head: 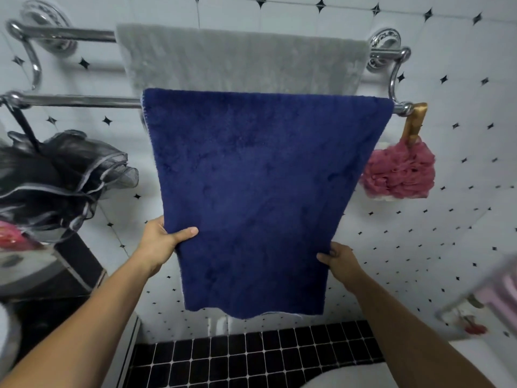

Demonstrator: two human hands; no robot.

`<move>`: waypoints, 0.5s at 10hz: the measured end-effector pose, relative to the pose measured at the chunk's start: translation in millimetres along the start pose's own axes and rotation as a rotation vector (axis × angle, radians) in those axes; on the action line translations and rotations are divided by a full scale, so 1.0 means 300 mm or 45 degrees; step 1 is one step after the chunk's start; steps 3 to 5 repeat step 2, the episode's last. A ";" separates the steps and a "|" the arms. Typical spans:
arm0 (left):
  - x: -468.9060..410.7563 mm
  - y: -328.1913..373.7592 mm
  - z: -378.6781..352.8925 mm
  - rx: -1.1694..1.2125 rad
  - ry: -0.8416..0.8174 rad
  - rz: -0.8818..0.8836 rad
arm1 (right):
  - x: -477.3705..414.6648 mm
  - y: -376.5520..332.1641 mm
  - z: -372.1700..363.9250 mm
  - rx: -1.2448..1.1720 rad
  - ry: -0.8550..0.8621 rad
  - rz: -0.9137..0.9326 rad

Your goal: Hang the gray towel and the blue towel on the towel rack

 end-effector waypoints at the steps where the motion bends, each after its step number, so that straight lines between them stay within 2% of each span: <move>1: 0.010 -0.029 -0.011 -0.109 0.044 0.012 | 0.005 0.008 -0.025 0.110 0.047 -0.028; 2: 0.037 -0.100 0.034 -0.341 0.192 0.069 | 0.001 0.032 -0.022 0.272 0.095 -0.074; 5: 0.037 -0.100 0.034 -0.341 0.192 0.069 | 0.001 0.032 -0.022 0.272 0.095 -0.074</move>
Point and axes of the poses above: each hand's wrist, its own x-axis away from the middle knuckle, its own z-axis out of the back of the hand, y = z × x, the point moved 9 cm from there along -x, towards the middle knuckle, and after that the axes turned 1 degree about -z, right-handed, at the moved point
